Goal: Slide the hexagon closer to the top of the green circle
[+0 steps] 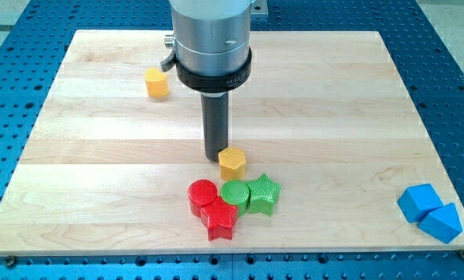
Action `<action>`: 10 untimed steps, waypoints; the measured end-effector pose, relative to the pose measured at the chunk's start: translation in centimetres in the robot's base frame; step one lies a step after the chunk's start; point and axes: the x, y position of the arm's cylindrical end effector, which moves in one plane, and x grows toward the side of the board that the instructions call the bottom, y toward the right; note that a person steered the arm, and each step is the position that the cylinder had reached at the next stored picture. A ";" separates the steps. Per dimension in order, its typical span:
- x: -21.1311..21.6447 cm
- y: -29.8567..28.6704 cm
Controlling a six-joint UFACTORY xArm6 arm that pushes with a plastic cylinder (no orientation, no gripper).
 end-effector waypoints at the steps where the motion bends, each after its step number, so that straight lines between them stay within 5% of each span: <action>1: -1.5 0.8; 10: 0.5 2.1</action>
